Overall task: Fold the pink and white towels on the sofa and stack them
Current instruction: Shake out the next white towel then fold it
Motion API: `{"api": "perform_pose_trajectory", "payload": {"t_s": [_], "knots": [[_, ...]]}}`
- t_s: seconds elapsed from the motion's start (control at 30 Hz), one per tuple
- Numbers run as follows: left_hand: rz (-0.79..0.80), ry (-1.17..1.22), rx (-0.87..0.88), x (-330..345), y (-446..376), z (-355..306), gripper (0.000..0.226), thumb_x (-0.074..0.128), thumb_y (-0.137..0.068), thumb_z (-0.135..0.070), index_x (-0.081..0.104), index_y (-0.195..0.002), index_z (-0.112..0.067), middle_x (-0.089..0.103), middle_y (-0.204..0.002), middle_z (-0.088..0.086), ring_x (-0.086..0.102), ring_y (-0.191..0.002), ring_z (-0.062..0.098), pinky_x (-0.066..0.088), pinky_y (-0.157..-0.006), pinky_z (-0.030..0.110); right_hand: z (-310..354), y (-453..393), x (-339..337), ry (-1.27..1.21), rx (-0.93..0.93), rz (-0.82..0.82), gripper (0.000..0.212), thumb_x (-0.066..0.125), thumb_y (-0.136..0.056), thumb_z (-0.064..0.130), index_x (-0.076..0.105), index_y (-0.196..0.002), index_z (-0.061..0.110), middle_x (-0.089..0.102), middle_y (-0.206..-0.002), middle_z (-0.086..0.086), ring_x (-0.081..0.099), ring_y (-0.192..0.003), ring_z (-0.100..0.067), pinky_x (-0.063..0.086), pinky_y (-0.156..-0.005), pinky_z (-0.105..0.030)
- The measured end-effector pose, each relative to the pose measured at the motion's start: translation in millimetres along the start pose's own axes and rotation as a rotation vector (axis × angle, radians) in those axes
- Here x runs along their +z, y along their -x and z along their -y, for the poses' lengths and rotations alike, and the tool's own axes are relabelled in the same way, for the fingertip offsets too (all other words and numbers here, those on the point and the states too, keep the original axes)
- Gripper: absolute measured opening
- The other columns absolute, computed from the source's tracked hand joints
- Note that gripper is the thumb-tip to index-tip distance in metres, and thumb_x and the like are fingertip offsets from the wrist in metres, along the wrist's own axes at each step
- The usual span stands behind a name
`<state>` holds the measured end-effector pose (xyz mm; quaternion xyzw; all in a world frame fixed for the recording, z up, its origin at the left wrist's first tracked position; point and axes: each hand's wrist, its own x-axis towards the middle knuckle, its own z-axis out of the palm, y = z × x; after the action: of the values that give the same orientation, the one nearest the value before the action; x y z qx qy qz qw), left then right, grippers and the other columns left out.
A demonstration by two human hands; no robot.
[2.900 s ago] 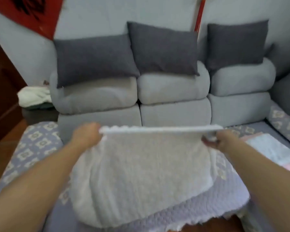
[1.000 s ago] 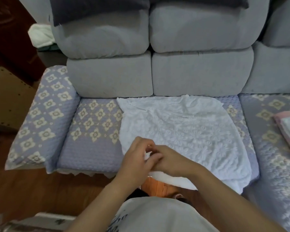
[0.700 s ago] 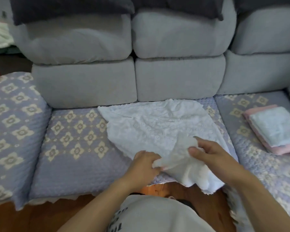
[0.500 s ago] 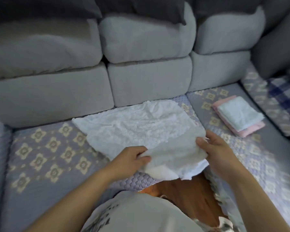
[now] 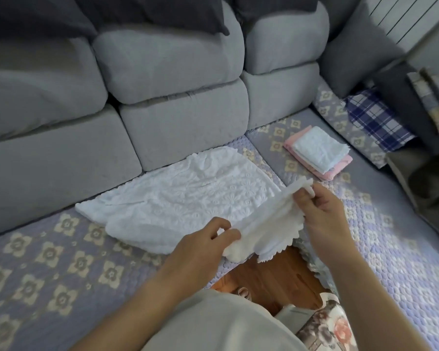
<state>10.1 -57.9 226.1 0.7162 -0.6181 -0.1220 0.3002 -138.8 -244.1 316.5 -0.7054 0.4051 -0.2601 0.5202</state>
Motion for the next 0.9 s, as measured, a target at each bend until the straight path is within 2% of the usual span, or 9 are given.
{"api": "perform_pose_trajectory", "payload": {"t_s": [0.13, 0.23, 0.3, 0.37, 0.57, 0.6, 0.67, 0.77, 0.9], "knots": [[-0.046, 0.140, -0.111, 9, 5, 1, 0.036, 0.052, -0.088, -0.012, 0.054, -0.117, -0.033, 0.049, -0.109, -0.017, 0.048, -0.063, 0.009, 0.046, -0.051, 0.029, -1, 6, 13, -0.052, -0.011, -0.064, 0.026, 0.051, -0.103, 0.024, 0.062, -0.095, 0.002, 0.055, -0.089, -0.026, 0.052, -0.075, -0.023, 0.043, -0.069, -0.036], [0.029, 0.220, -0.180, 10, 8, 1, 0.008, 0.050, -0.092, -0.033, 0.056, -0.091, -0.027, 0.046, -0.101, -0.016, 0.050, -0.070, 0.013, 0.045, -0.061, 0.027, -3, 9, 20, -0.061, 0.023, -0.089, 0.022, 0.052, -0.103, 0.023, 0.064, -0.089, 0.012, 0.055, -0.077, -0.010, 0.050, -0.069, -0.021, 0.041, -0.064, -0.034], [0.024, 0.284, -0.196, 10, 9, -1, 0.030, 0.045, -0.094, -0.047, 0.051, -0.076, -0.024, 0.046, -0.092, -0.012, 0.051, -0.074, 0.012, 0.045, -0.065, 0.026, -2, 11, 24, -0.073, 0.043, -0.087, 0.023, 0.054, -0.100, 0.033, 0.065, -0.086, 0.018, 0.052, -0.075, -0.007, 0.044, -0.063, -0.020, 0.036, -0.060, -0.034], [-0.049, 0.321, -0.196, 10, 14, 1, 0.032, 0.045, -0.098, -0.045, 0.049, -0.072, -0.027, 0.049, -0.086, -0.014, 0.052, -0.078, 0.008, 0.046, -0.069, 0.025, 0, 11, 26, -0.080, 0.056, -0.112, 0.024, 0.055, -0.097, 0.040, 0.066, -0.087, 0.020, 0.050, -0.075, -0.009, 0.041, -0.063, -0.021, 0.034, -0.059, -0.034], [-0.301, 0.413, -0.164, 14, 30, 4, 0.015, 0.065, -0.092, -0.031, 0.074, -0.094, -0.020, 0.066, -0.099, -0.016, 0.066, -0.089, 0.004, 0.053, -0.070, 0.023, 4, 10, 28, -0.065, 0.027, -0.206, 0.020, 0.056, -0.100, 0.037, 0.066, -0.092, 0.023, 0.055, -0.079, -0.016, 0.046, -0.070, -0.027, 0.040, -0.067, -0.043], [-0.283, 0.329, -0.086, 14, 32, 4, 0.012, 0.066, -0.092, -0.025, 0.073, -0.100, -0.020, 0.064, -0.100, -0.014, 0.065, -0.084, 0.003, 0.054, -0.067, 0.025, 5, 10, 28, -0.054, 0.026, -0.207, 0.018, 0.055, -0.102, 0.031, 0.067, -0.090, 0.025, 0.057, -0.078, -0.011, 0.049, -0.070, -0.024, 0.041, -0.066, -0.042], [-0.148, 0.117, 0.049, 13, 32, 6, 0.036, 0.065, -0.086, -0.007, 0.066, -0.117, -0.026, 0.057, -0.101, -0.009, 0.057, -0.067, 0.005, 0.050, -0.052, 0.026, 8, 10, 28, -0.026, 0.004, -0.205, 0.020, 0.053, -0.103, 0.020, 0.067, -0.090, 0.026, 0.060, -0.077, -0.002, 0.055, -0.072, -0.015, 0.046, -0.068, -0.035], [0.077, -0.106, -0.022, 5, 24, 4, 0.071, 0.060, -0.079, -0.001, 0.044, -0.135, -0.040, 0.043, -0.105, -0.007, 0.046, -0.048, 0.012, 0.039, -0.039, 0.025, 11, 11, 32, 0.056, -0.032, -0.141, 0.016, 0.052, -0.103, 0.013, 0.065, -0.093, 0.017, 0.062, -0.079, -0.002, 0.055, -0.067, -0.004, 0.044, -0.062, -0.016], [-0.007, -0.131, -0.110, -6, 11, -9, 0.040, 0.046, -0.095, -0.025, 0.042, -0.134, -0.030, 0.050, -0.109, -0.008, 0.051, -0.054, 0.021, 0.045, -0.051, 0.035, 10, 8, 38, 0.127, -0.025, -0.104, 0.015, 0.053, -0.102, 0.016, 0.064, -0.092, 0.014, 0.062, -0.079, -0.012, 0.053, -0.066, -0.012, 0.042, -0.061, -0.026]]}}
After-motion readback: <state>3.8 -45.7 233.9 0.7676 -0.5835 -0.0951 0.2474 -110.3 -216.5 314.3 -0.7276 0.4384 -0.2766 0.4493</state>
